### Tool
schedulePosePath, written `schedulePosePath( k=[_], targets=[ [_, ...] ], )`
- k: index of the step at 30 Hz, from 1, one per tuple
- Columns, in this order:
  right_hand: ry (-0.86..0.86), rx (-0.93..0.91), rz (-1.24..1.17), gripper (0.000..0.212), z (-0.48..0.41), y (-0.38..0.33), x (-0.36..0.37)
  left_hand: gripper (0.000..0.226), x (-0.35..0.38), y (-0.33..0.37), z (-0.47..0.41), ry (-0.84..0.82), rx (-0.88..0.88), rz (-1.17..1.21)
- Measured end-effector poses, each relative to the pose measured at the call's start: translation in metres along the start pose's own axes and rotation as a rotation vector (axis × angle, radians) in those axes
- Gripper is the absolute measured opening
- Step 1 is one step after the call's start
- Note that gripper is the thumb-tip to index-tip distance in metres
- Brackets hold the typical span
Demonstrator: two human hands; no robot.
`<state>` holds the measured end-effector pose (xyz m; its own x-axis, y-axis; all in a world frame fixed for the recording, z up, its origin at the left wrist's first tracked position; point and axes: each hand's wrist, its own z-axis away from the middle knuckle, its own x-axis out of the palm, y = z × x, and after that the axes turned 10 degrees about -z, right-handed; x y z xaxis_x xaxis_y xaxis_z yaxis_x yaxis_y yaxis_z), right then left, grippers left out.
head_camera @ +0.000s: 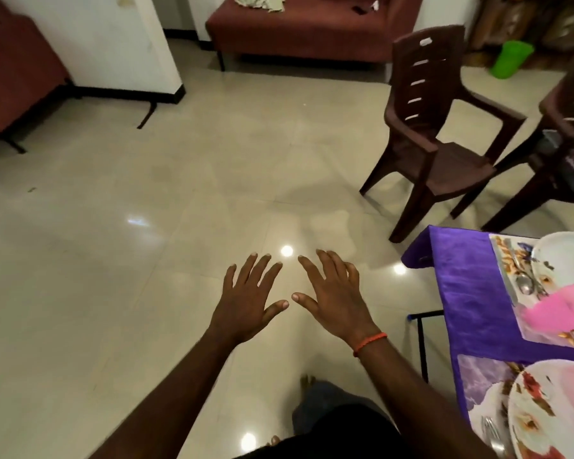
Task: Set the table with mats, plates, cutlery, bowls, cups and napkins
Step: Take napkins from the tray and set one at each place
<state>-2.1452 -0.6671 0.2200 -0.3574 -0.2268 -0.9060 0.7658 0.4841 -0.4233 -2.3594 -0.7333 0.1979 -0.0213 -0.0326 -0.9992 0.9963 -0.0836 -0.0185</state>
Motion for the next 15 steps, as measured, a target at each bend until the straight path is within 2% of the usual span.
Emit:
schedulePosePath(
  k=[7, 15],
  targets=[
    [0.050, 0.155, 0.015, 0.072, -0.090, 0.058, -0.019, 0.080, 0.003, -0.024, -0.137, 0.015, 0.123, -0.013],
    [0.101, 0.310, -0.048, 0.071, -0.179, 0.130, -0.061, 0.079, -0.017, -0.008, -0.296, 0.061, 0.283, -0.004]
  ],
)
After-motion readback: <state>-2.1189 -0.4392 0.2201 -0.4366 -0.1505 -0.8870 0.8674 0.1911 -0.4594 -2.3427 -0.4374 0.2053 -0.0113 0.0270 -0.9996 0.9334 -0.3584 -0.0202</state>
